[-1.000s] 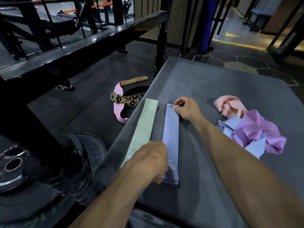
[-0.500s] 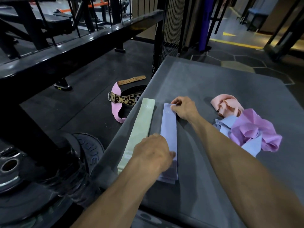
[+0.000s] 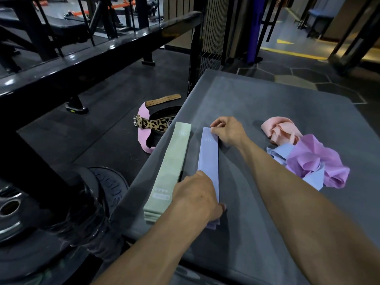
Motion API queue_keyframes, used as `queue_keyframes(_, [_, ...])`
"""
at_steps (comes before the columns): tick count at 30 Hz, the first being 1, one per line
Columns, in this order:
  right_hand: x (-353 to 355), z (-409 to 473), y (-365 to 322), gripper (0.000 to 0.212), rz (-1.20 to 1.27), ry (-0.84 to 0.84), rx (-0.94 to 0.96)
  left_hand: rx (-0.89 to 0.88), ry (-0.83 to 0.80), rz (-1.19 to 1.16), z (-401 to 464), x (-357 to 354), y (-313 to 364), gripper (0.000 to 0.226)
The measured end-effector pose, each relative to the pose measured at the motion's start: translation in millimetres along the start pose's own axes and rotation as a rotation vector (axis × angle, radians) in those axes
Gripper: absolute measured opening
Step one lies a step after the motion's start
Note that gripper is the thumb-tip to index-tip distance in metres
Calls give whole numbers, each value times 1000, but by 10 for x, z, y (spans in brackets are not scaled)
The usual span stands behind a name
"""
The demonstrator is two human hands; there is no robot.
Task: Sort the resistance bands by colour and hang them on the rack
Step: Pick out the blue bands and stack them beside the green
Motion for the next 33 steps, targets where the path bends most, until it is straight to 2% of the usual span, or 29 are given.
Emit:
queue_keyframes(4, [1, 4, 3, 14, -22, 33, 2, 3, 27, -35, -11, 17, -8, 50])
queue_keyframes(7, [-15, 0, -6, 17, -48, 38, 0, -15, 55, -45, -22, 40, -15, 48])
queue_keyframes(12, [6, -18, -46, 8, -50, 43, 11, -28, 65, -23, -32, 45, -19, 43])
queue_keyframes(23, [10, -60, -89, 13, -156, 46, 126, -20, 16, 27, 1, -20, -21, 55])
queue_keyframes(30, [-28, -40, -83, 10, -169, -14, 139, -36, 25, 44, -7, -25, 0, 56])
queue_keyframes(33, [-40, -61, -109, 2, -187, -22, 143, -39, 20, 61, -6, -42, 17, 52])
Point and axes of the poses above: each hand's wrist, its own z-axis towards the middle knuckle, its own x-axis out of the back of the hand, y = z × x, the point moved 7 cm from there along z, towards the middle knuckle, and after that the axes turned 2 degrees about -z, right-handed, at the moved point
